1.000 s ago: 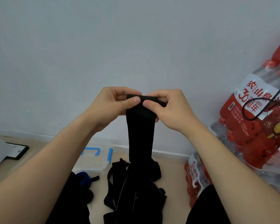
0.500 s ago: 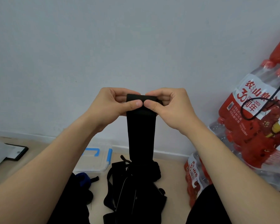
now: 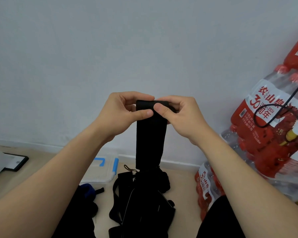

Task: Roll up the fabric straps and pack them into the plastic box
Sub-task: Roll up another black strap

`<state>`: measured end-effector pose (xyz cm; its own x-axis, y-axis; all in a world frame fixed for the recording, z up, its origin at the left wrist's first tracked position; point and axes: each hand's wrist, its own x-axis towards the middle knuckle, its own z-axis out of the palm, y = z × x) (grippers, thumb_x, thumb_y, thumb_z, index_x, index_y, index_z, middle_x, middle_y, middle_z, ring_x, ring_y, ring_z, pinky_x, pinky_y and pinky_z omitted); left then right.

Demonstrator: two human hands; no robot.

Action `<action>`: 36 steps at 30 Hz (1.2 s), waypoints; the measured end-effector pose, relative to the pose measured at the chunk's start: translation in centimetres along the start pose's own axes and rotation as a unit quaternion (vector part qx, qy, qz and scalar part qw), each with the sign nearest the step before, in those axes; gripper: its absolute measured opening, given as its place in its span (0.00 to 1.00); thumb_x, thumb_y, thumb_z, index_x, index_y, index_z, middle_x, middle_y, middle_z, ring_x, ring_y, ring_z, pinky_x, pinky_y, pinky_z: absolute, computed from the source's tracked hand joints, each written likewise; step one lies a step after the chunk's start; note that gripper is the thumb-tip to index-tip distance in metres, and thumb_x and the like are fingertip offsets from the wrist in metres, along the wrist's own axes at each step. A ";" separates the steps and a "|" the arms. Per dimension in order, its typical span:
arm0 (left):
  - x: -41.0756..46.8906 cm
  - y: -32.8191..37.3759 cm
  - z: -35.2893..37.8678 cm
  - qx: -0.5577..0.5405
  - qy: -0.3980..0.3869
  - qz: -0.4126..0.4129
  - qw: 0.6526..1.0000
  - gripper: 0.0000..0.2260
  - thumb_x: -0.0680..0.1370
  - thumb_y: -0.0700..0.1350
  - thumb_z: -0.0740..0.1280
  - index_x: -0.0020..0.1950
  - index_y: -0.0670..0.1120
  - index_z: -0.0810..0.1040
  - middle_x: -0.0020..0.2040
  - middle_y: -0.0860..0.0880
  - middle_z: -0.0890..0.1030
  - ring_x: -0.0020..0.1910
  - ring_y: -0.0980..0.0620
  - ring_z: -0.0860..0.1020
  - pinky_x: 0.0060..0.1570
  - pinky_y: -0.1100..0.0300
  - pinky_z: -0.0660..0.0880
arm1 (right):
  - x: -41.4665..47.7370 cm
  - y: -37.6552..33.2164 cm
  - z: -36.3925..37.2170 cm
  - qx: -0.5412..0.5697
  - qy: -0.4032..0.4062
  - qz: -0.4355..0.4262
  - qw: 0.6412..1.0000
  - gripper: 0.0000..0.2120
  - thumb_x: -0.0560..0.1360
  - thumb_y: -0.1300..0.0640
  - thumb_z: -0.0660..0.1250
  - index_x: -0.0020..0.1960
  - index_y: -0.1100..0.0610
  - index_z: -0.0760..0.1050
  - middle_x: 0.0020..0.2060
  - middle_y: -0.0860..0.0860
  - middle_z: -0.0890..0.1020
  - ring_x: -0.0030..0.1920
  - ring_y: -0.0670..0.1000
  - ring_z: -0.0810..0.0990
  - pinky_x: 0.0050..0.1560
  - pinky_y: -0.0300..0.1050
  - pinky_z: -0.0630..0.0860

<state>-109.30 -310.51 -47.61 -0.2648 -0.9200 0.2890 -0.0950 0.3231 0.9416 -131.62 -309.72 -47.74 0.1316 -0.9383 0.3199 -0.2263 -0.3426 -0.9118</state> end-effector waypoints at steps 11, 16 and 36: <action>0.0 0.0 -0.1 0.015 -0.036 -0.008 0.999 0.07 0.85 0.44 0.72 0.61 0.47 0.88 0.53 0.47 0.90 0.54 0.48 0.89 0.53 0.60 0.84 | 0.1 0.3 -0.3 0.022 0.011 -0.006 1.000 0.07 0.78 0.56 0.80 0.56 0.50 0.89 0.49 0.49 0.91 0.54 0.50 0.90 0.56 0.50 0.86; 0.0 -0.1 -0.1 -0.011 -0.002 0.009 1.000 0.12 0.79 0.39 0.79 0.62 0.47 0.88 0.55 0.48 0.90 0.56 0.48 0.89 0.58 0.58 0.84 | 0.3 0.3 -0.6 0.030 -0.002 0.034 0.999 0.10 0.79 0.57 0.78 0.60 0.54 0.88 0.50 0.50 0.91 0.52 0.51 0.90 0.58 0.55 0.87; -0.3 0.6 0.8 0.029 -0.057 -0.002 0.998 0.11 0.83 0.45 0.74 0.66 0.52 0.85 0.59 0.48 0.88 0.56 0.47 0.88 0.53 0.52 0.86 | 0.0 0.2 -1.1 0.023 0.019 0.003 1.000 0.06 0.78 0.57 0.80 0.53 0.49 0.89 0.47 0.47 0.91 0.51 0.48 0.90 0.54 0.47 0.87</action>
<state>-110.04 -309.83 -47.33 -0.3711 -0.8915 0.2600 -0.1514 0.3343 0.9302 -132.74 -309.83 -47.62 0.0930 -0.9417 0.3232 -0.1829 -0.3353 -0.9242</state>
